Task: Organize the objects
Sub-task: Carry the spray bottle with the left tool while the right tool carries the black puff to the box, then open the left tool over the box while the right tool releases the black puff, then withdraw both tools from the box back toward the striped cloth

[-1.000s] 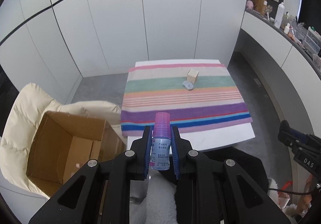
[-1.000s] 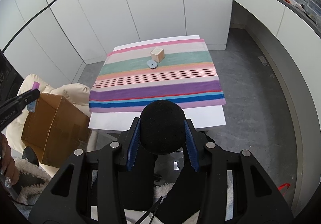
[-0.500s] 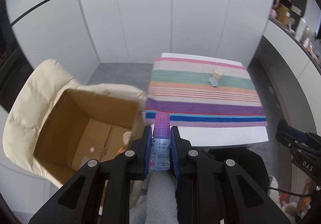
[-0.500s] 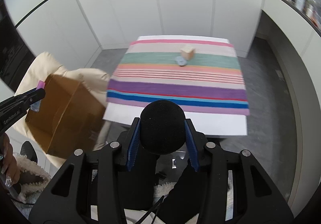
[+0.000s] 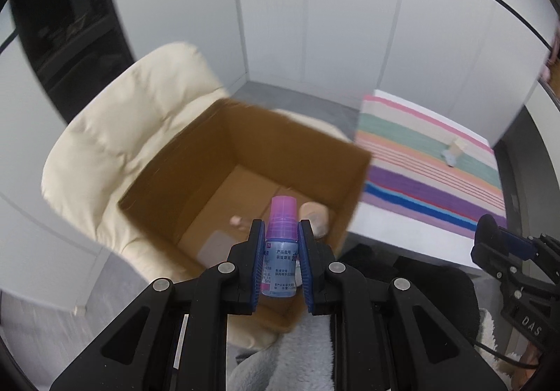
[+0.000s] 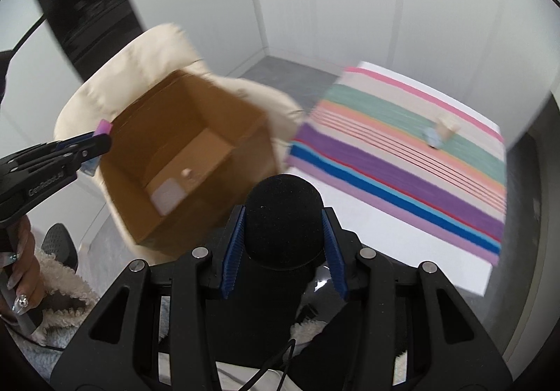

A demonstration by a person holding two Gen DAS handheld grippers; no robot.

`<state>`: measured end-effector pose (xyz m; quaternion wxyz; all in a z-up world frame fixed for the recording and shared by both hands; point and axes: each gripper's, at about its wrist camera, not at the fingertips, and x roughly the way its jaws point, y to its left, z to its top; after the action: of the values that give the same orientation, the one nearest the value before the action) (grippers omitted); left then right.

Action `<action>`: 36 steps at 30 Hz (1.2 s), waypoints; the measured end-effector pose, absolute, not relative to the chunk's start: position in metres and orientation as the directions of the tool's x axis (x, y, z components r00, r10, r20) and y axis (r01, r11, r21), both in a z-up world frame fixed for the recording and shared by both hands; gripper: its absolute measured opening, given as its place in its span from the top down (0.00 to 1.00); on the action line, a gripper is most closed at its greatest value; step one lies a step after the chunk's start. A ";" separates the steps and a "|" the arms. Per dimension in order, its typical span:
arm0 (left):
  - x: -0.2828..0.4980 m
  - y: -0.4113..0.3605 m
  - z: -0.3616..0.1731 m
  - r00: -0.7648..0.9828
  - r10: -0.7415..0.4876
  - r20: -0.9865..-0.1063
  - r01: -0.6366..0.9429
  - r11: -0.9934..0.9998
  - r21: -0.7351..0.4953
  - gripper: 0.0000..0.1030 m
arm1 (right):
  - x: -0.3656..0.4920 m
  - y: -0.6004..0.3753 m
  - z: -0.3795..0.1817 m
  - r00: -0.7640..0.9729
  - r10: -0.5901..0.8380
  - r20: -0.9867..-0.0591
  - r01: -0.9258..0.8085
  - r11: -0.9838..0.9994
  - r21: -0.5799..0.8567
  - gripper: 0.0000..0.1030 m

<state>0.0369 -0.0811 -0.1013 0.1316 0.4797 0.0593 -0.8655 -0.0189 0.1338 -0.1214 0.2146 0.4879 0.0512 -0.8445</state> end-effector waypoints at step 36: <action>-0.019 -0.180 -0.142 -0.447 -0.253 -0.858 0.492 -0.871 0.001 0.05 | -0.110 -0.021 -0.171 -0.333 -0.385 -0.860 0.552 -0.820 0.153 0.06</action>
<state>-0.0188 -0.1803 -0.1417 0.2214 0.4771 0.1250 -0.8413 -0.1101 -0.0205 -0.1712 0.2884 0.5002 0.0831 -0.8123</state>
